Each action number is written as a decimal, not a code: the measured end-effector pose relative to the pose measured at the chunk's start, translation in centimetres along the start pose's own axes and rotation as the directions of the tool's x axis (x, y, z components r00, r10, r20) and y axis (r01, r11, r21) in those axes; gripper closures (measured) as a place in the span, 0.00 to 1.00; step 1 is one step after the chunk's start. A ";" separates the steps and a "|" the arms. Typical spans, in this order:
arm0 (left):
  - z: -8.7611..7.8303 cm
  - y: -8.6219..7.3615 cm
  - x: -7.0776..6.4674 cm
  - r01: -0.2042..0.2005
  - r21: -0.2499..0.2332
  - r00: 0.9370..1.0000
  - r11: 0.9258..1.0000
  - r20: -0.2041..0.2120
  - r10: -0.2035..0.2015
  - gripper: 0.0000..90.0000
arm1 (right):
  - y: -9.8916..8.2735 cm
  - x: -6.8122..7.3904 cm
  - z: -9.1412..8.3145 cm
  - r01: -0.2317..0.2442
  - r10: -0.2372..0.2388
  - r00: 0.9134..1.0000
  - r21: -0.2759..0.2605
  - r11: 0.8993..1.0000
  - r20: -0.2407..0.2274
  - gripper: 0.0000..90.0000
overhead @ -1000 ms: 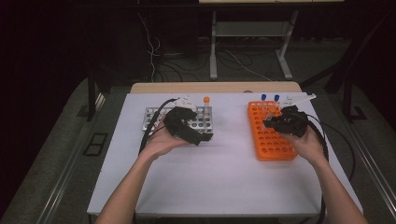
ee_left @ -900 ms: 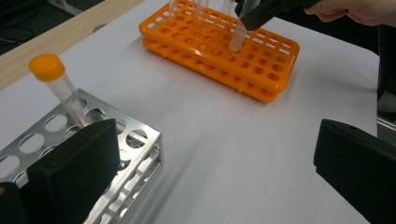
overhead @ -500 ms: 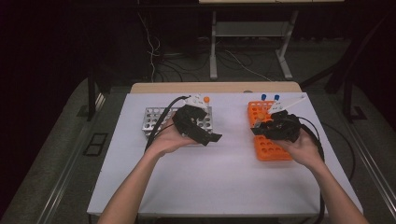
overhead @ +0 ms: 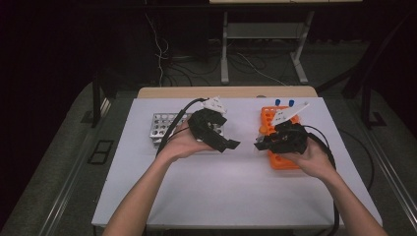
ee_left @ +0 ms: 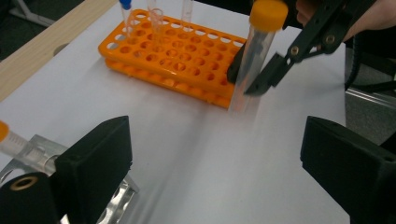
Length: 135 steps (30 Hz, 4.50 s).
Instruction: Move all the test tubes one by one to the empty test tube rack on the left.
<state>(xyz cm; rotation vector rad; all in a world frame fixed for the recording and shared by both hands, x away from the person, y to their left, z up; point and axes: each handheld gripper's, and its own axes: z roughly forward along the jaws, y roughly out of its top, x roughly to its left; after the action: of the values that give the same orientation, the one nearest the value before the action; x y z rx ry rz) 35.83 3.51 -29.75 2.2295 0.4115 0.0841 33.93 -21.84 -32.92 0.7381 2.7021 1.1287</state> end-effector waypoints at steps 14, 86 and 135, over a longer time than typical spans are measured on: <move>0.8 0.4 -0.9 -0.068 0.064 0.993 0.996 0.096 0.061 0.29 | 1.6 3.0 3.3 0.102 -0.095 0.991 0.065 0.993 -0.098 0.82; -3.6 2.4 10.8 0.044 0.054 0.985 0.998 -0.172 -0.034 0.76 | -5.0 0.2 -0.2 -0.167 0.166 0.986 -0.058 0.984 -0.037 0.00; 0.8 -0.3 14.5 0.152 0.064 0.970 0.986 -0.201 -0.136 0.76 | -7.4 -0.8 -0.9 -0.213 0.210 0.977 -0.086 0.973 -0.037 0.00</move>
<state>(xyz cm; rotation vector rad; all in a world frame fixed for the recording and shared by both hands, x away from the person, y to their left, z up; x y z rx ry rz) 49.62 7.72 -31.62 2.2691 0.6939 0.2147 31.46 -27.28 -37.48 1.0229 2.6233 1.3050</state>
